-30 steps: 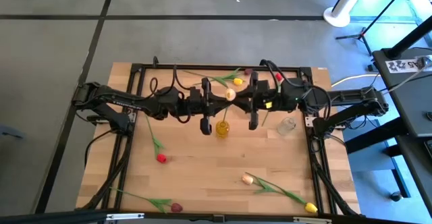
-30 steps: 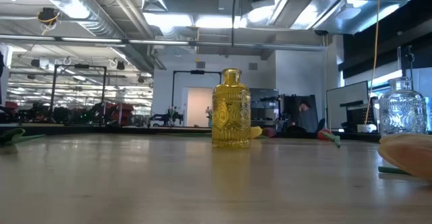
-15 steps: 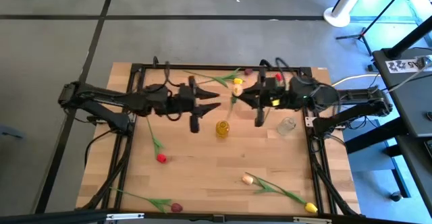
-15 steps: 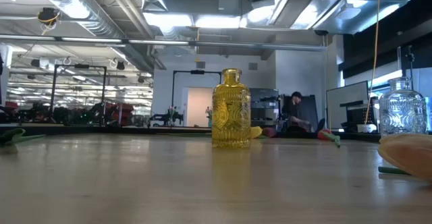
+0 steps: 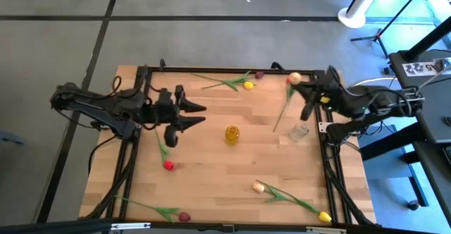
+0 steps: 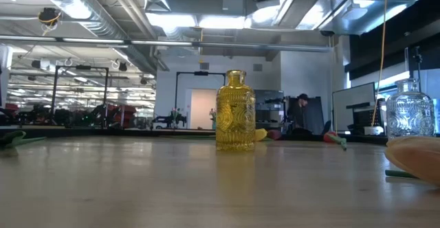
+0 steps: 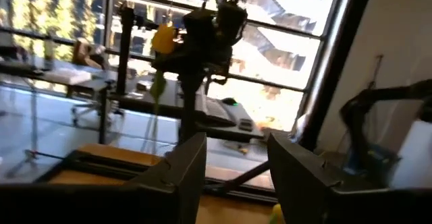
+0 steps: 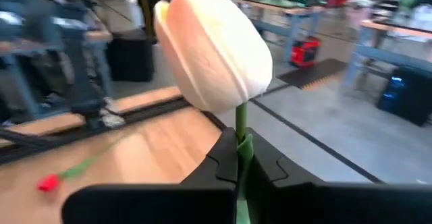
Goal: Sort flowers into vase by color
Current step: Put the top left white tulip into the transparent vase
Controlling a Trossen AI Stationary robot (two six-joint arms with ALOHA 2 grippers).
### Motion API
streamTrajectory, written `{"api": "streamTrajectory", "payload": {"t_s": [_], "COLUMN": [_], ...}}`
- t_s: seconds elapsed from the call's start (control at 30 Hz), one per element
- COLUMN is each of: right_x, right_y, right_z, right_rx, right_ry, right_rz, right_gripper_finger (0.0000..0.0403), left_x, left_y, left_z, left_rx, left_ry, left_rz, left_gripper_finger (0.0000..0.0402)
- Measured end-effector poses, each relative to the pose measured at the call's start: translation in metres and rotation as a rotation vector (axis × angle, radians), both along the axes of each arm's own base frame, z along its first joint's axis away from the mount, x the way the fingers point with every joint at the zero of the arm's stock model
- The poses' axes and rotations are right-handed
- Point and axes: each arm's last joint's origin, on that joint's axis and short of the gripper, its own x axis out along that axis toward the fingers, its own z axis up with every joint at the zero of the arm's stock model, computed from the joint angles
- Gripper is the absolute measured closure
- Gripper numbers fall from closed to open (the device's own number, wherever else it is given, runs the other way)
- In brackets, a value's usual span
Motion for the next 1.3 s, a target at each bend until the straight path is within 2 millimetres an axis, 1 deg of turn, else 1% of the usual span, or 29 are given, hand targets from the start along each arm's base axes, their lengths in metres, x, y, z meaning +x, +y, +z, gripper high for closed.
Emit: {"api": "streamTrajectory", "payload": {"t_s": [0.13, 0.2, 0.4, 0.5, 0.7, 0.83, 0.93, 1.07, 1.2, 1.3], "right_x": [-0.021, -0.027, -0.046, -0.057, -0.075, -0.076, -0.076, -0.075, -0.079, -0.081], "right_y": [-0.005, -0.007, -0.012, -0.014, -0.018, -0.018, -0.017, -0.016, -0.016, -0.016], "right_z": [-0.002, -0.002, 0.002, 0.004, 0.003, 0.003, 0.004, 0.004, 0.006, 0.001], "right_rx": [0.034, 0.037, 0.018, 0.011, 0.033, 0.032, 0.01, 0.004, 0.002, -0.006], "right_ry": [-0.001, 0.0, -0.013, -0.024, -0.03, -0.024, -0.013, -0.017, -0.031, 0.018], "right_rz": [-0.053, -0.048, 0.033, 0.084, 0.166, 0.209, 0.253, 0.272, 0.333, 0.343], "right_gripper_finger": [0.0401, 0.0401, 0.0399, 0.0399, 0.0399, 0.0398, 0.0398, 0.0398, 0.0398, 0.0398], "left_x": [-0.002, -0.002, -0.003, 0.003, 0.024, 0.037, 0.041, 0.042, 0.037, 0.036], "left_y": [-0.009, -0.012, -0.02, -0.026, -0.036, -0.041, -0.043, -0.043, -0.041, -0.041], "left_z": [-0.002, -0.003, -0.002, -0.002, -0.008, -0.015, -0.018, -0.019, -0.014, -0.013], "left_rx": [0.033, 0.028, -0.158, -0.193, -0.213, -0.226, -0.227, -0.227, -0.22, -0.219], "left_ry": [0.027, 0.031, 0.015, -0.028, -0.098, -0.112, -0.11, -0.108, -0.125, -0.13], "left_rz": [-0.044, -0.057, -0.099, -0.063, 0.015, 0.017, 0.017, 0.027, 0.028, 0.028], "left_gripper_finger": [0.0249, 0.0249, 0.0249, 0.0249, 0.0249, 0.0249, 0.0249, 0.0249, 0.0249, 0.0249]}}
